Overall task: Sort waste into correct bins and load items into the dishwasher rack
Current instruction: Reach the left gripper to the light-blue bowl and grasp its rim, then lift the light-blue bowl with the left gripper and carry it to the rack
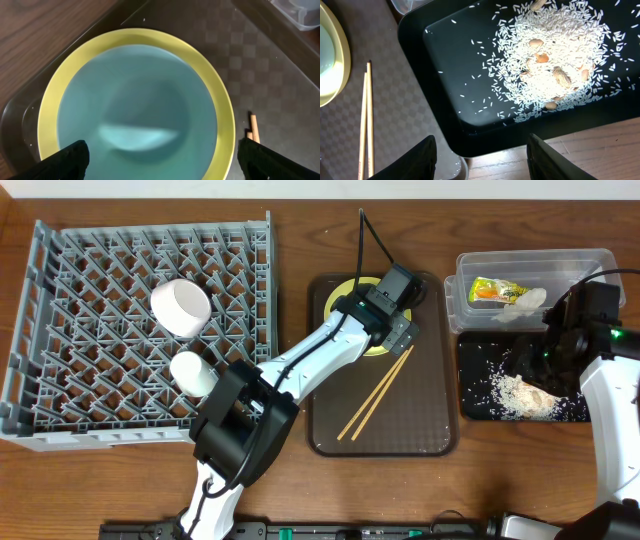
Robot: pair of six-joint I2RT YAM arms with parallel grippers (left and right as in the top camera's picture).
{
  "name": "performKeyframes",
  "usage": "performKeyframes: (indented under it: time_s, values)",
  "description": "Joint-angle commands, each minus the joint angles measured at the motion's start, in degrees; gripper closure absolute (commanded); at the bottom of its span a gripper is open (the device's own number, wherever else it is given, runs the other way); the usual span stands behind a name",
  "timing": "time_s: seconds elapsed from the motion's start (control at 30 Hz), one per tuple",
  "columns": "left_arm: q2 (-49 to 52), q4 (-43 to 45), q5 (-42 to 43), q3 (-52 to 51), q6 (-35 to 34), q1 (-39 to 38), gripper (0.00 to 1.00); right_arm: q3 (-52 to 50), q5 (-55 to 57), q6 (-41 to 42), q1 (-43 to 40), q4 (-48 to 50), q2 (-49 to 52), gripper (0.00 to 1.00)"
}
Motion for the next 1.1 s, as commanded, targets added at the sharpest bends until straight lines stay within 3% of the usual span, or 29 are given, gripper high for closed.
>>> performKeyframes:
  time_s: [0.0,0.43,0.57,0.83,0.93,1.07]
  values:
    - [1.4,0.4,1.6,1.0,0.5,-0.1,0.05,0.3,0.1,-0.6,-0.5,-0.1,-1.3,0.44]
    - [5.0,0.4,2.2,0.9,0.5,-0.7,0.23,0.3,0.2,-0.6,-0.4,-0.3,-1.3,0.44]
    - [5.0,0.2,2.2,0.9,0.5,-0.7,0.56,0.3,0.2,-0.6,-0.4,-0.3,-1.3,0.45]
    - [4.8,-0.2,2.2,0.9,0.5,-0.7,0.86,0.3,0.2,-0.6,-0.4,-0.3,-1.3,0.45]
    - [3.7,-1.2,2.2,0.9,0.5,-0.7,0.93,0.3,0.2,-0.6,-0.4,-0.3,-1.3,0.45]
    - [0.5,-2.8,2.3,0.9,0.5,-0.7,0.94,0.3,0.2,-0.6,-0.4,-0.3,-1.3,0.45]
